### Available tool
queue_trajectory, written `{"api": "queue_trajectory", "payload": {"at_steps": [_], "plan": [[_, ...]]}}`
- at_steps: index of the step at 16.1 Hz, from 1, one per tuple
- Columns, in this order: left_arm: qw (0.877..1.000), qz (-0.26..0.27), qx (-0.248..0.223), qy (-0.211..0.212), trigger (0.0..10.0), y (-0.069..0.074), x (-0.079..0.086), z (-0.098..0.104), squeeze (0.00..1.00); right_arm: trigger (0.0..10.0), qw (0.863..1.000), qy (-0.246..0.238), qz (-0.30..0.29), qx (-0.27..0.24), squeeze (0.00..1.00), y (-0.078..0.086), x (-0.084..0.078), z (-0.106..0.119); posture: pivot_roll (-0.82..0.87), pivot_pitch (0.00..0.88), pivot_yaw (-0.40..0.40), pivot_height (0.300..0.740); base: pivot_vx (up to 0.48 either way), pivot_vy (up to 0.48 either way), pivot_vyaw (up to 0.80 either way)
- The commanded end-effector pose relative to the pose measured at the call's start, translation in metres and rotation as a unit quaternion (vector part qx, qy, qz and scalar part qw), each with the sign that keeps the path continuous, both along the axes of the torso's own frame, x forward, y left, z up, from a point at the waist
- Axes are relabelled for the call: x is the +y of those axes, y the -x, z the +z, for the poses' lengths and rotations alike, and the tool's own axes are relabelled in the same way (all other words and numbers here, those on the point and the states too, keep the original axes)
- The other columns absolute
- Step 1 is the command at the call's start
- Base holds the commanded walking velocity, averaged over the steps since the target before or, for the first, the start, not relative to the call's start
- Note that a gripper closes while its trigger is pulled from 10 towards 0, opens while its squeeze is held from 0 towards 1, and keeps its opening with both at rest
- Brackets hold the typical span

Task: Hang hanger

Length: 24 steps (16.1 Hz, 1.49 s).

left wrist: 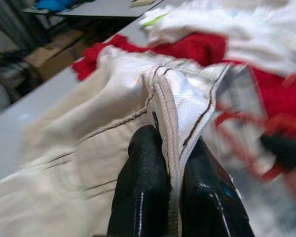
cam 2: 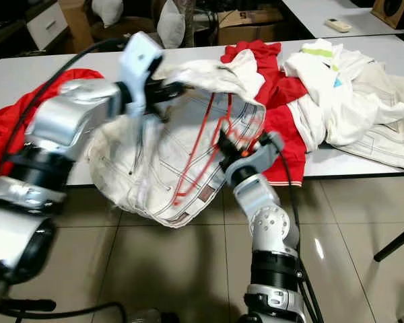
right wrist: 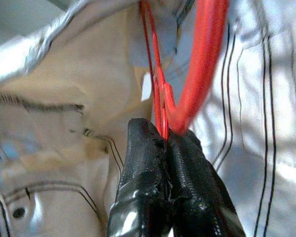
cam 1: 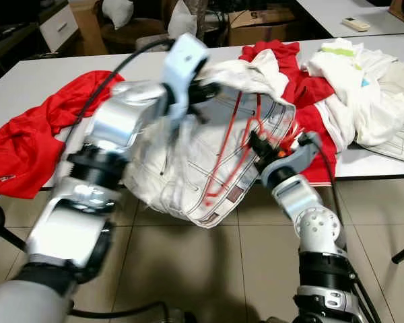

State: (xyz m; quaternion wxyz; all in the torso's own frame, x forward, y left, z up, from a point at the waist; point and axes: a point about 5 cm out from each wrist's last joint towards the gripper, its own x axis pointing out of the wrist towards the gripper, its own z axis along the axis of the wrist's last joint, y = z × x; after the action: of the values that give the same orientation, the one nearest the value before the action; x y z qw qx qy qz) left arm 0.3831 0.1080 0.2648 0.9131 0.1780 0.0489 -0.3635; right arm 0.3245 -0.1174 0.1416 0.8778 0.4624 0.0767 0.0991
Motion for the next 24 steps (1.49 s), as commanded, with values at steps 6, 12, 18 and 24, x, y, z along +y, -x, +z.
{"api": "queue_trajectory", "payload": {"at_steps": [6,12,18,24], "plan": [[0.984,-0.124,0.123,-0.037,1.1,0.041,0.009,-0.022,0.0,10.0,0.99,-0.14,-0.012,-0.016,0.0,-0.008,0.028,0.022,-0.04,0.0,0.147,0.74,0.0,0.0,0.0],[0.935,-0.206,0.215,0.195,0.0,0.058,-0.059,-0.001,0.0,10.0,0.992,-0.123,-0.021,-0.006,0.0,-0.015,0.038,0.018,-0.05,0.0,0.146,0.74,0.0,0.0,0.0],[0.929,0.008,0.155,0.336,0.0,0.011,-0.05,0.024,0.0,10.0,0.998,-0.057,-0.023,0.022,0.0,-0.004,0.061,0.004,-0.06,0.0,0.159,0.74,0.0,0.0,0.0],[0.904,0.118,0.077,0.405,0.0,-0.011,-0.012,0.056,0.0,10.0,0.994,-0.102,-0.023,0.027,0.0,0.013,0.042,0.015,-0.05,0.0,0.129,0.74,0.0,0.0,0.0]]}}
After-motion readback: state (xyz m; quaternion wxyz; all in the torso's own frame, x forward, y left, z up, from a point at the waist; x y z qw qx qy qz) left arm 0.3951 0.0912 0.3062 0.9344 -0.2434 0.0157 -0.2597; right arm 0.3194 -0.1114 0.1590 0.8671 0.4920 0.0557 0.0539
